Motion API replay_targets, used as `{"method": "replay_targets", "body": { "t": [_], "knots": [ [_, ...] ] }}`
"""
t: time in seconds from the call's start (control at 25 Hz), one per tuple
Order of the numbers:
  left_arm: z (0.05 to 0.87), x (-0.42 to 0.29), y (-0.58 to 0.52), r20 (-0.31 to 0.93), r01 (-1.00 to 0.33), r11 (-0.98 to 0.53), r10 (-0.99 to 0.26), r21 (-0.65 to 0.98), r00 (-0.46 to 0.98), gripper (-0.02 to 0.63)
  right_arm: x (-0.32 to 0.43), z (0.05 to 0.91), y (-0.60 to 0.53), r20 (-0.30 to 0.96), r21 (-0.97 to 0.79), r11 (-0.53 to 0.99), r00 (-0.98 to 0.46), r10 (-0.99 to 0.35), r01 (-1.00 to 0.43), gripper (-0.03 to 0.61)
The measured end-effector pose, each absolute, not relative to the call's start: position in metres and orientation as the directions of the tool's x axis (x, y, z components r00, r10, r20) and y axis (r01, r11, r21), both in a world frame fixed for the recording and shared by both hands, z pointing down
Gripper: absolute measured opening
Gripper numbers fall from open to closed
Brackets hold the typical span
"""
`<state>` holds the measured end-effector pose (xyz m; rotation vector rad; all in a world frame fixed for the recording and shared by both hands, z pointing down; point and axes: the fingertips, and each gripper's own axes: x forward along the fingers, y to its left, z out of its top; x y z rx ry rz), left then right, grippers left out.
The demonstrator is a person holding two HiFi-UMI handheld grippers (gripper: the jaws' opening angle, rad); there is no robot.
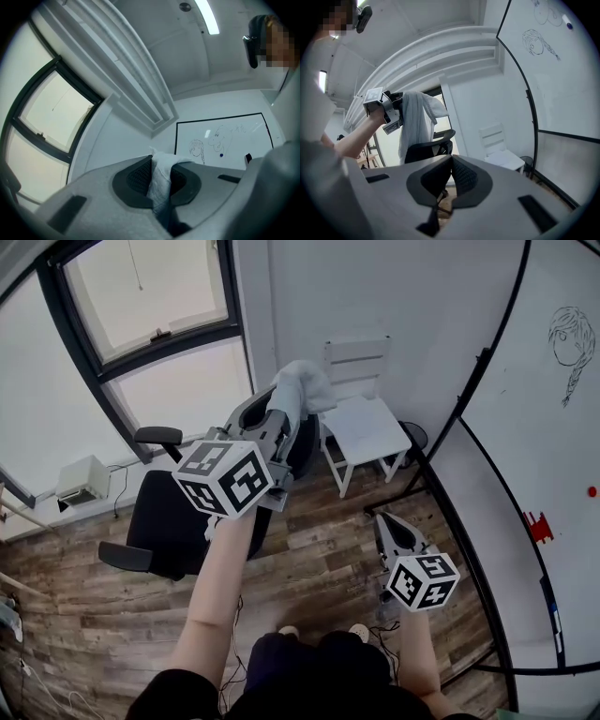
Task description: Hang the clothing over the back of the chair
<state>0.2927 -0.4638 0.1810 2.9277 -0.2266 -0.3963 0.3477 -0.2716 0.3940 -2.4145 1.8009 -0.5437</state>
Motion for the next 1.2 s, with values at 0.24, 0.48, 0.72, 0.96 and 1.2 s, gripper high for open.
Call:
{"method": "replay_targets", "body": {
  "t": [0.24,0.48,0.72,0.96,1.2],
  "knots": [
    [0.181,0.335,-0.404,-0.228,-0.103,-0.990,-0.123,0.097,0.966,0.015,0.382,0.394,-0.234,0.228,-0.272,-0.317,0.259,-0.938,-0.909,0.002],
    [0.178,0.364,-0.360,-0.225,-0.054,-0.997,-0.065,0.053,0.972,0.014,0.403,0.398,-0.210,0.226,-0.282,-0.323,0.265,-0.937,-0.903,0.002],
    [0.208,0.380,-0.342,-0.148,-0.041,-0.999,-0.045,0.031,0.988,0.015,0.414,0.407,-0.197,0.239,-0.296,-0.325,0.259,-0.936,-0.898,0.002],
    [0.248,0.380,-0.338,-0.061,-0.062,-0.998,-0.064,0.029,0.996,0.015,0.413,0.420,-0.196,0.261,-0.314,-0.310,0.232,-0.937,-0.897,0.002],
    [0.290,0.370,-0.339,0.039,-0.104,-0.995,-0.104,0.007,0.994,0.015,0.403,0.433,-0.197,0.282,-0.333,-0.290,0.199,-0.939,-0.897,0.002]
  ]
}}
